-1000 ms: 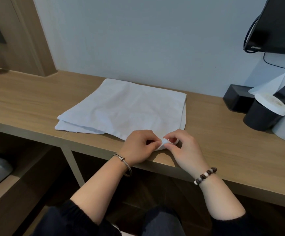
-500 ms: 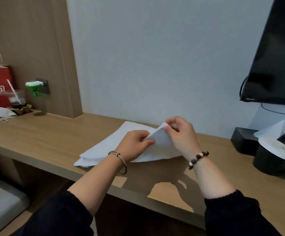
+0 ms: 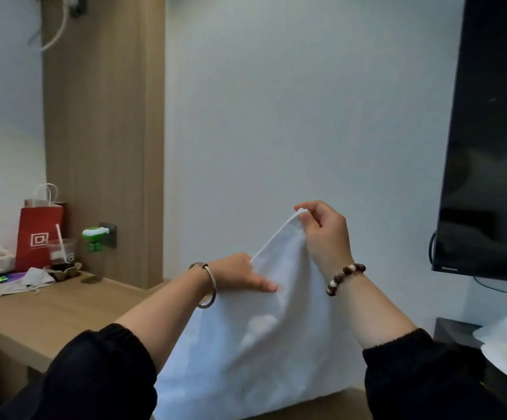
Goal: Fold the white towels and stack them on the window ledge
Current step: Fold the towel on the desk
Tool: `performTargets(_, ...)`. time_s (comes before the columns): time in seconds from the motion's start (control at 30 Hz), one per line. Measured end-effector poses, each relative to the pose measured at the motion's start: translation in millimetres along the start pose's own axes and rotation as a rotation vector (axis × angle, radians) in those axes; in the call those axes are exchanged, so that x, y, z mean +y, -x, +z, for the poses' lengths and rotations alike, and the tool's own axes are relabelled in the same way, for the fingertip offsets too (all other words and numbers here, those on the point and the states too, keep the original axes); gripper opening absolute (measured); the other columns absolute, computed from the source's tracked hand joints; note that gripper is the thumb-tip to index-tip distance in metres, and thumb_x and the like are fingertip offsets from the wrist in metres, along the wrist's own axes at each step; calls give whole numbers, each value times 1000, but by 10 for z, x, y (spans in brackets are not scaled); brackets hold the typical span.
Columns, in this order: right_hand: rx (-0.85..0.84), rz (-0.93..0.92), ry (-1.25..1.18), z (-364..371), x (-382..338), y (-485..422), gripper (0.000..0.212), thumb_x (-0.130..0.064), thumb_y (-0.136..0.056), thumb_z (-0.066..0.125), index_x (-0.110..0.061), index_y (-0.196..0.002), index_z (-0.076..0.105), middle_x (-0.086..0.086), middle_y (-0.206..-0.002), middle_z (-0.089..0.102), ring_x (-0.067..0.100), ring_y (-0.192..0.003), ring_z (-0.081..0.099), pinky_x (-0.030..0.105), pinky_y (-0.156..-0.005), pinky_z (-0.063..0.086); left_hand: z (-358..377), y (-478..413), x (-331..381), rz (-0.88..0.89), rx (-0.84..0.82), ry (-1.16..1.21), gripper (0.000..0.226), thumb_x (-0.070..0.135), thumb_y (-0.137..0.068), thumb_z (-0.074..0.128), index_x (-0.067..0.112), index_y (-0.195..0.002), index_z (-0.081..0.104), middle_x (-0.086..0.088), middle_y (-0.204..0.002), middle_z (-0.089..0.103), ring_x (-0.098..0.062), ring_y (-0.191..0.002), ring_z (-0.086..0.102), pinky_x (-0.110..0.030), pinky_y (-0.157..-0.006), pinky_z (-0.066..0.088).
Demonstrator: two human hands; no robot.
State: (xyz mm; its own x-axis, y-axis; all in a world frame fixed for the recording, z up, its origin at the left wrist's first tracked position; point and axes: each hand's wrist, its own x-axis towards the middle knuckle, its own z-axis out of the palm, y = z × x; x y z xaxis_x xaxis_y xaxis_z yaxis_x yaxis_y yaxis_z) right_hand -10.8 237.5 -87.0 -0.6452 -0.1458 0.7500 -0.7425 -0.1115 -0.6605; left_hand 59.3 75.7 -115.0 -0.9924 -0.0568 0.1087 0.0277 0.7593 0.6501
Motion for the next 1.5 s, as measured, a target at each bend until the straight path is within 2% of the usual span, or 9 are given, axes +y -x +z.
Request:
performTargets(0.1, 100, -31, 48, -8, 23, -113, 18, -4, -94, 47, -14, -90, 62, -9, -74, 57, 0, -67, 50, 5, -58, 36, -80, 24, -47, -47, -22, -53, 31, 46, -64, 81, 22, -77, 67, 5, -75, 67, -10, -66, 64, -23, -67, 54)
performTargets(0.3, 301, -98, 146, -38, 95, -120, 19, -2, -95, 42, -6, -100, 61, -10, -79, 54, 12, -79, 50, 0, -62, 33, -257, 127, -151, -155, -115, -292, 81, 73, -38, 66, 13, -93, 70, 1, -90, 70, -15, -85, 67, -25, -80, 52)
performTargets(0.4, 300, -67, 170, -90, 145, -202, 20, -3, -96, 41, -4, -104, 60, -1, -88, 56, 14, -84, 51, 0, -61, 32, -325, 150, -229, -215, -73, -381, 48, 57, -63, 78, 15, -84, 66, 3, -81, 66, -14, -75, 63, -23, -70, 49)
performTargets(0.53, 330, 4, 208, -161, 250, -255, 21, -6, -98, 38, -3, -108, 57, 1, -93, 55, 16, -85, 50, 15, -61, 31, -351, 114, -375, -206, 364, -576, 31, 38, -76, 75, 9, -81, 67, -6, -72, 56, -23, -71, 54, -28, -52, 36)
performTargets(0.73, 447, 142, 227, -298, 390, -341, 25, -10, -101, 33, -3, -114, 53, 1, -97, 52, 17, -87, 49, 19, -68, 33, -480, 173, -673, -152, 311, -495, 27, 33, -87, 65, 7, -87, 69, -10, -82, 65, -28, -86, 63, -28, -67, 42)
performTargets(0.87, 457, 160, 289, -307, 441, -372, 24, -12, -101, 32, -5, -113, 52, 3, -95, 53, 19, -85, 49, 26, -70, 34, -643, 276, -707, -97, 313, -393, 23, 32, -84, 70, 9, -80, 72, -5, -74, 64, -16, -69, 54, -26, -64, 41)
performTargets(1.23, 412, 154, 322, 189, 361, -440, 28, 3, -94, 33, -5, -116, 49, 13, -117, 56, 26, -103, 55, 27, -71, 35, -955, 472, -721, -205, 730, -685, 14, 14, -92, 47, 10, -87, 59, -12, -95, 64, -34, -88, 58, -33, -70, 44)
performTargets(1.37, 339, 205, 411, 363, 400, -422, 42, 12, -86, 35, -5, -124, 43, 13, -127, 49, 30, -104, 55, 31, -70, 38, -1042, 584, -699, -52, 601, -415, 28, 30, -89, 54, 5, -81, 63, -13, -83, 65, -24, -77, 56, -30, -64, 40)
performTargets(1.5, 292, 220, 489, 460, 528, -359, 43, 13, -86, 38, -6, -124, 45, 15, -128, 46, 33, -102, 55, 34, -71, 42, -1075, 660, -604, -32, 440, -488, 33, 38, -92, 57, 8, -81, 66, -12, -80, 66, -24, -78, 58, -35, -71, 45)
